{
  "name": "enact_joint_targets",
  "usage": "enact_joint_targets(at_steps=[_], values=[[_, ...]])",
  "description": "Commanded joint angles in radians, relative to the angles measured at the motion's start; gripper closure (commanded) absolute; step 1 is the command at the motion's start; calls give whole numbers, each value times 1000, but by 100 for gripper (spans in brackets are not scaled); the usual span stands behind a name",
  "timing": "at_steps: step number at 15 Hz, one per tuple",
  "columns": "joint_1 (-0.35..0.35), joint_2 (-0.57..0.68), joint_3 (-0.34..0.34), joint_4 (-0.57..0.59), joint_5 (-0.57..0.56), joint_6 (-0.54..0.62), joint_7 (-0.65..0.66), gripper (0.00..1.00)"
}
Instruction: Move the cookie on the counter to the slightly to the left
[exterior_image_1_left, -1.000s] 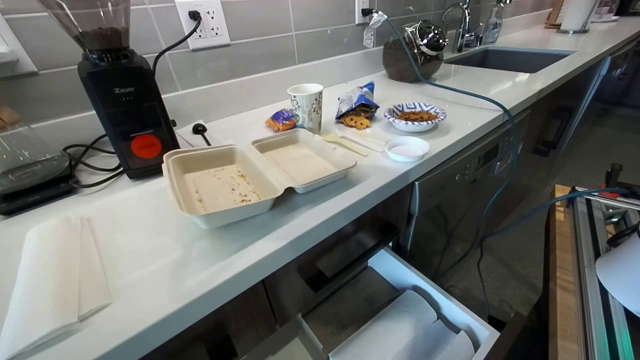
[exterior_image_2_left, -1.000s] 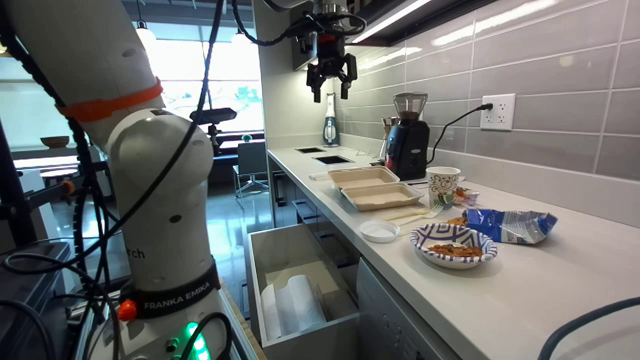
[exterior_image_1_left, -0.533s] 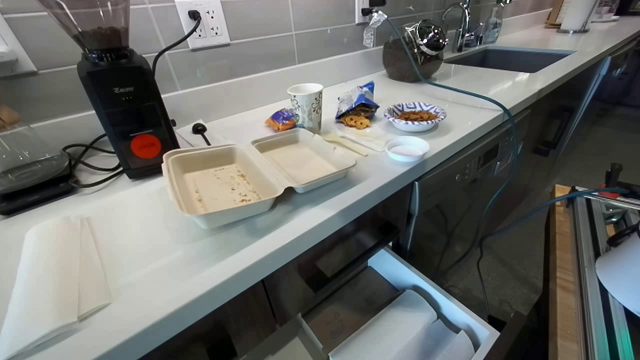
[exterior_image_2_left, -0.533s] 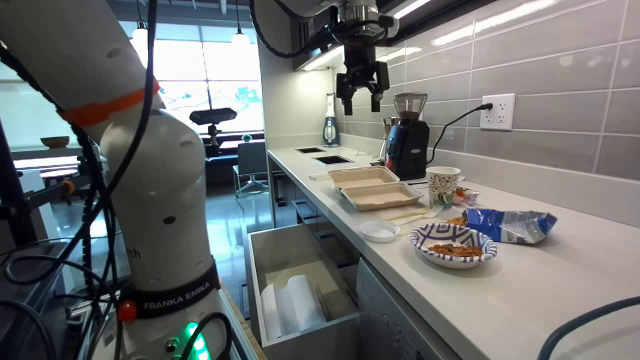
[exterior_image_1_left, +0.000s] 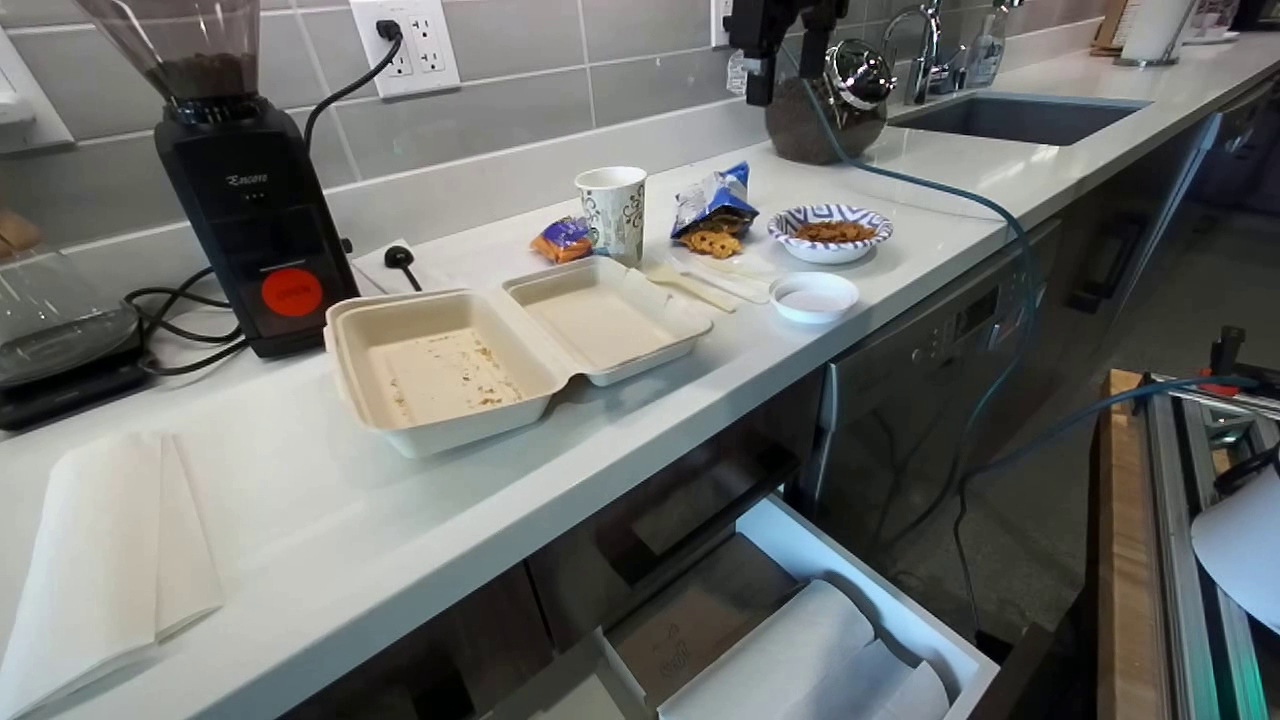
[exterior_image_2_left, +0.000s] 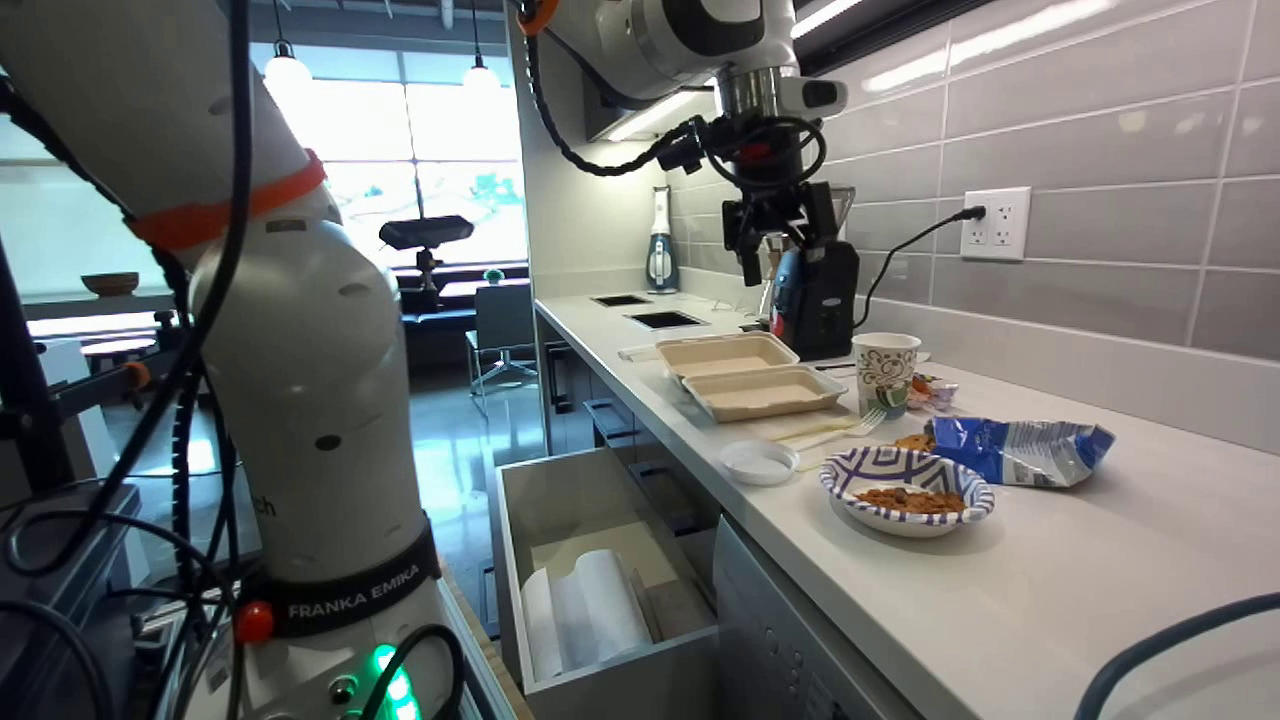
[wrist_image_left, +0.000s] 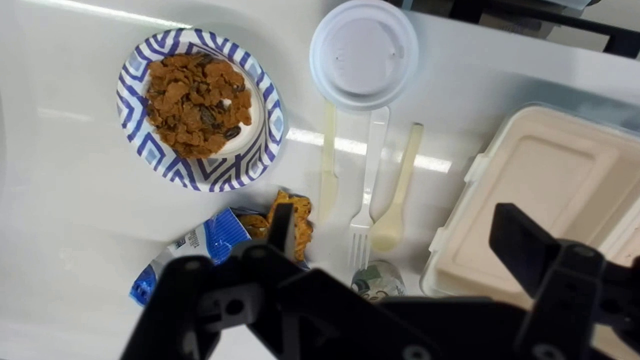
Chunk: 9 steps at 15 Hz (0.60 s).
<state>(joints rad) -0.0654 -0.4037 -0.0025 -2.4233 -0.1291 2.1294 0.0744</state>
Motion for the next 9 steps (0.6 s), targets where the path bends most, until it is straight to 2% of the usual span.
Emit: enact_joint_targets(at_steps=[1, 4, 9], values=[[2, 3, -2, 2, -1, 0, 0, 0], [2, 4, -2, 2, -1, 0, 1, 0], [-48, 35, 0, -20, -62, 66, 91, 0]])
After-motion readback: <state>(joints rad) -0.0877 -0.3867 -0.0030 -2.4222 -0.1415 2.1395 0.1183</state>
